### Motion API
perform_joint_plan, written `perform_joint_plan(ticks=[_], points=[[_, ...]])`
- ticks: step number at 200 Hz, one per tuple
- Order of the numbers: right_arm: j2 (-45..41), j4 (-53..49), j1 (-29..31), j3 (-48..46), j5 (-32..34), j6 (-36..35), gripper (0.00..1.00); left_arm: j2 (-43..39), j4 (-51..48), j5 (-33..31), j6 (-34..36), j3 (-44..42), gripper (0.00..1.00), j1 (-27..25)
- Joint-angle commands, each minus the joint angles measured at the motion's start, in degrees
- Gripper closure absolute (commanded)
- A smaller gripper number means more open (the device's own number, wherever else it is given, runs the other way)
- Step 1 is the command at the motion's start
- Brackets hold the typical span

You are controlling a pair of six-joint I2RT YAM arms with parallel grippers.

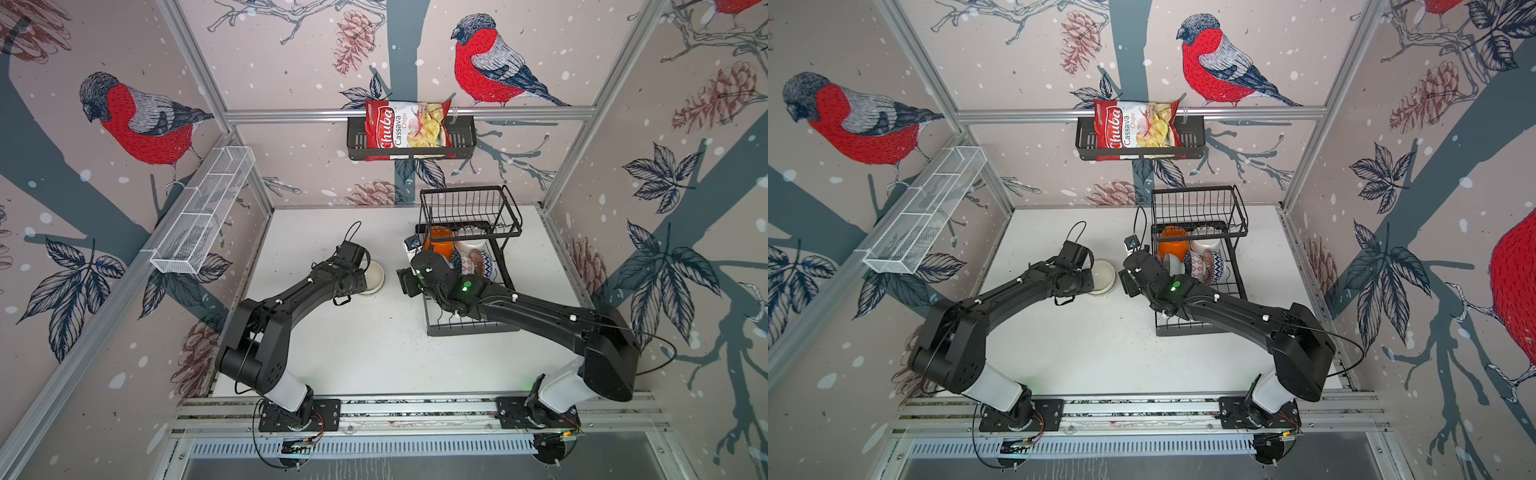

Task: Load the bowls into the dish rack
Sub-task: 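Grasp the cream bowl rim with the left gripper and lift it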

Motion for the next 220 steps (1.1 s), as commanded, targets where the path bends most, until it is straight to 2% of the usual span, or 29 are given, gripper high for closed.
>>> perform_joint_plan(ticks=[1, 71, 133, 155, 220], points=[[0.51, 1.64, 0.15, -0.11, -0.77, -0.06, 0.31, 0.08, -1.35, -0.45, 0.51, 0.37, 0.61, 0.12], [1.59, 2.43, 0.09, -0.47, -1.57, 0.16, 0.32, -0.52, -1.88, -1.07, 1.12, 0.37, 0.77, 0.09], [2.06, 2.80, 0.07, -0.91, -1.72, 0.51, 0.32, -1.33, -1.79, -1.17, 1.46, 0.36, 0.97, 0.09], [2.27, 2.91, 0.03, -1.12, -1.76, 0.63, 0.32, -1.79, -1.65, -1.34, 1.75, 0.35, 1.00, 0.11], [3.01, 2.71, 0.07, -0.68, -1.99, 0.99, 0.32, -3.95, -0.32, -1.02, 2.23, 0.33, 1.00, 0.09]])
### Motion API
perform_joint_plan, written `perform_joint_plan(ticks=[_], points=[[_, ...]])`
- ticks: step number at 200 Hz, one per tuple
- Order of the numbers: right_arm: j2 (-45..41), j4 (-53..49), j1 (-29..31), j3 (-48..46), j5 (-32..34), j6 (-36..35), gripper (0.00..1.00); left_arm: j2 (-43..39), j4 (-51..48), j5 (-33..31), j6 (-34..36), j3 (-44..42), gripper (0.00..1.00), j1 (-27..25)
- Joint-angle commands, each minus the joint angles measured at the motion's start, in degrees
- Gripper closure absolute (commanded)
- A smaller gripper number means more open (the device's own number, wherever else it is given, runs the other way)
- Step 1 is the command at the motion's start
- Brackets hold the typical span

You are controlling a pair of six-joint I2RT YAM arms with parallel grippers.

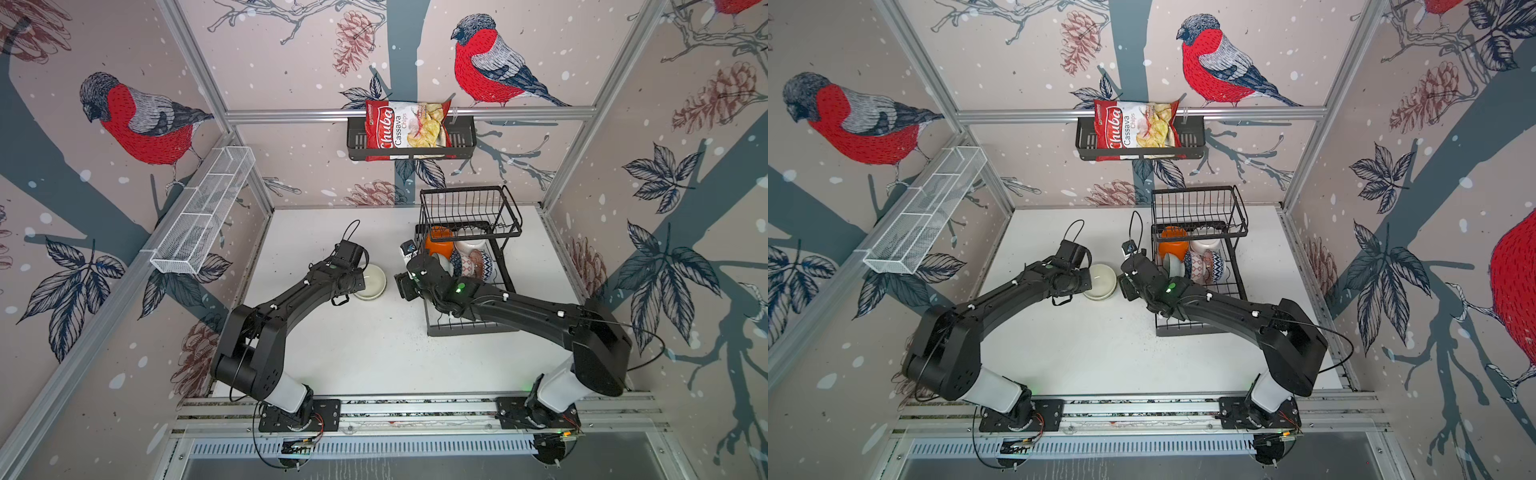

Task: Load the bowls into the dish rack
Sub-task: 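Grasp the cream bowl rim with the left gripper and lift it, then close the right gripper on the cream bowl rim held by the left gripper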

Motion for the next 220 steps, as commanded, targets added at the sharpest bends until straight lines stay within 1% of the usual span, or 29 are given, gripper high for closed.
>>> perform_joint_plan(ticks=[1, 80, 114, 132, 182, 220], points=[[0.40, 1.04, 0.07, 0.36, -0.31, 0.74, 0.32, -1.23, 0.98, 0.38, 0.75, 0.13, 1.00, 0.11], [2.93, -1.33, -0.58, 4.15, -2.40, 1.66, 0.32, -4.98, 3.92, 3.63, 1.15, -0.19, 1.00, 0.13], [5.20, -4.86, -0.68, 8.09, -4.32, 2.18, 0.33, -7.10, 5.15, 7.84, 2.09, -1.16, 1.00, 0.13], [6.88, -7.19, -0.72, 10.30, -4.52, 2.91, 0.37, -8.11, 5.95, 9.55, 1.89, -1.97, 1.00, 0.12], [10.17, -9.14, -0.98, 13.04, -5.90, 4.89, 0.41, -11.20, 7.50, 11.72, 1.03, -4.43, 1.00, 0.06], [13.27, -10.72, -1.07, 15.97, -5.74, 6.20, 0.46, -12.79, 8.32, 12.64, 0.64, -5.53, 1.00, 0.05]])
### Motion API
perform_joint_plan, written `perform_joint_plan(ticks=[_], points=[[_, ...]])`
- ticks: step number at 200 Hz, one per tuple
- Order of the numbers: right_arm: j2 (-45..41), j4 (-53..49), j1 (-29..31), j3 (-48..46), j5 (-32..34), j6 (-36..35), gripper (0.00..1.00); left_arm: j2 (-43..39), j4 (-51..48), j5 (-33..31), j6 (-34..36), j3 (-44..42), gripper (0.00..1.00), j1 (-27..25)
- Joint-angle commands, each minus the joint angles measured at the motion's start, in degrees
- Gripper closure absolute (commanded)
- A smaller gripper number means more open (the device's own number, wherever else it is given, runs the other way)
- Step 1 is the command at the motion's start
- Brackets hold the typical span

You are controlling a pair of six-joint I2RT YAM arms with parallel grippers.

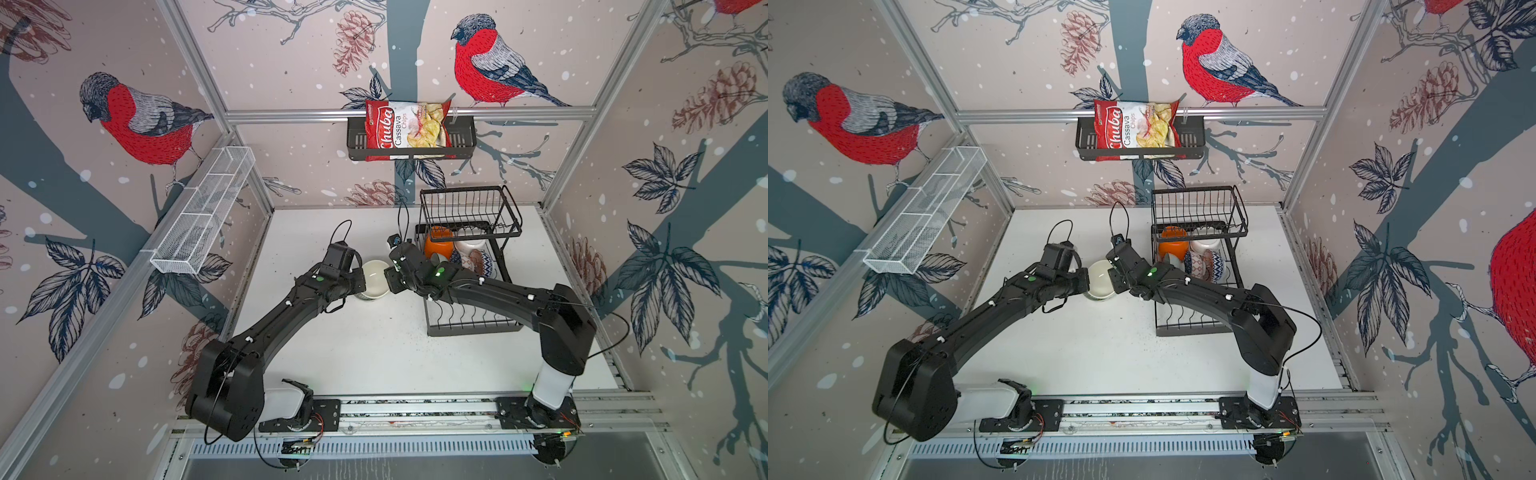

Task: Load the bowls into the dish rack
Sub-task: 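Close the right gripper on the cream bowl rim held by the left gripper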

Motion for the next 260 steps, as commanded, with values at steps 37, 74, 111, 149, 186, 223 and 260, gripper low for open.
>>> perform_joint_plan(ticks=[37, 74, 111, 149, 186, 223, 260], points=[[4.82, -3.82, 0.02, 5.26, 2.89, 3.40, 0.53, -1.33, 4.88, 0.01, -1.90, -0.95, 1.00, -0.11], [7.81, -5.85, 0.18, 8.64, 4.93, 3.84, 0.60, 0.00, 4.61, -0.92, -2.48, -0.78, 1.00, -0.36], [9.14, -6.40, 0.37, 9.52, 5.80, 3.95, 0.69, 0.99, 4.65, -1.11, -2.48, -0.33, 1.00, -0.46], [10.18, -6.71, 0.41, 10.17, 6.84, 4.35, 0.84, 1.24, 5.43, -0.12, -2.39, -0.32, 1.00, -0.45], [10.71, -6.88, 0.70, 11.07, 8.33, 4.29, 1.00, 1.27, 5.74, 0.90, -2.31, -0.27, 1.00, -0.47], [10.14, -7.08, 1.06, 11.35, 10.39, 3.84, 1.00, 0.22, 6.79, 1.28, -2.48, -0.89, 0.73, -0.37], [8.05, -6.80, 1.13, 10.05, 11.16, 3.68, 1.00, -1.36, 7.40, 1.28, -2.40, -1.27, 0.38, -0.45]])
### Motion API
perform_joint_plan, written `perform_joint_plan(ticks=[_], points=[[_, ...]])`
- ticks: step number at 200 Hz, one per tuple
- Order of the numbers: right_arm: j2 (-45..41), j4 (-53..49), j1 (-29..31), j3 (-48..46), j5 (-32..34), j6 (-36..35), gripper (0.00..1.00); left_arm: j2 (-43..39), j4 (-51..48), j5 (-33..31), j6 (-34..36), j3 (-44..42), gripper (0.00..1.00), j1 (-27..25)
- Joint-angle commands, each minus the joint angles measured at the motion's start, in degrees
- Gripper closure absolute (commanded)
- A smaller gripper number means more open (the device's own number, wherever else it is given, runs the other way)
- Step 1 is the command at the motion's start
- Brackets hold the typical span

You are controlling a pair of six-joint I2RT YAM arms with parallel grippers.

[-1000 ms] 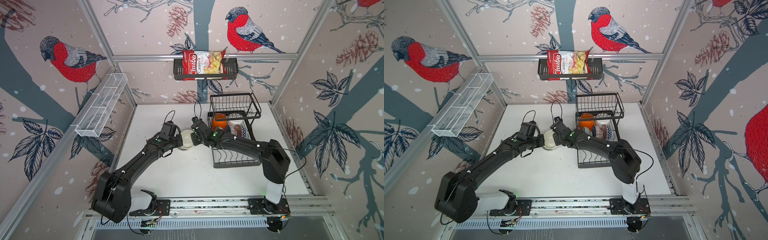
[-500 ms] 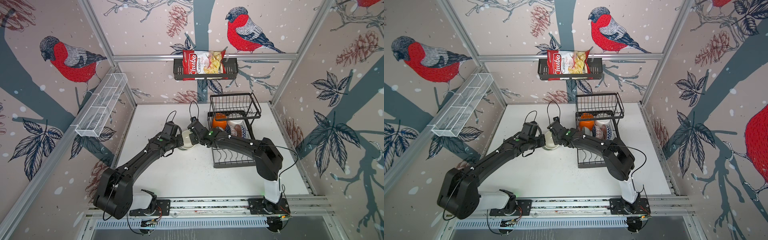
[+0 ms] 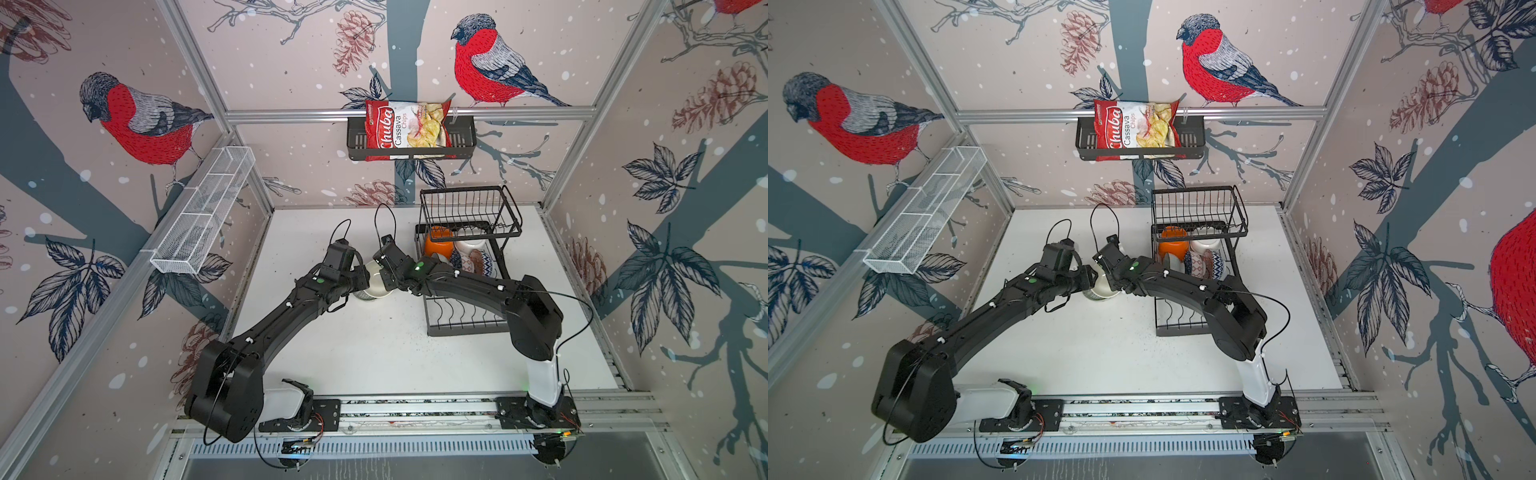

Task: Load the bowls into the dish rack
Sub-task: 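Close the right gripper on the cream bowl rim held by the left gripper, then carry the cream bowl over the rack with the right gripper while left gripper releases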

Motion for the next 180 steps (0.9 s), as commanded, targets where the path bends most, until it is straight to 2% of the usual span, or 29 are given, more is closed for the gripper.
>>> perform_joint_plan(ticks=[1, 10, 31, 76, 110, 180], points=[[-2.08, 1.88, 0.25, -0.59, 2.06, 0.81, 1.00, -1.14, 2.34, 0.26, -0.47, -0.28, 0.38, 0.02], [-2.82, 1.90, 0.25, -0.85, 2.21, 0.65, 1.00, -1.58, 2.47, 0.26, -0.43, -0.21, 0.33, 0.01], [-4.91, 1.74, 0.23, -2.15, 1.96, 0.19, 1.00, -2.74, 3.08, 0.35, -0.46, -0.55, 0.28, 0.11], [-10.08, 0.83, 0.94, -7.57, 2.71, -0.03, 1.00, -5.65, 6.92, 2.45, 0.08, -2.08, 0.27, 0.10], [-14.42, -1.44, 2.21, -11.23, 5.72, 0.76, 1.00, -7.67, 10.37, 4.96, 1.15, -3.28, 0.24, 0.11], [-23.55, -7.75, 1.30, -17.86, 11.08, 5.22, 1.00, -4.57, 10.83, 7.03, 1.74, -1.70, 0.24, -1.30]])
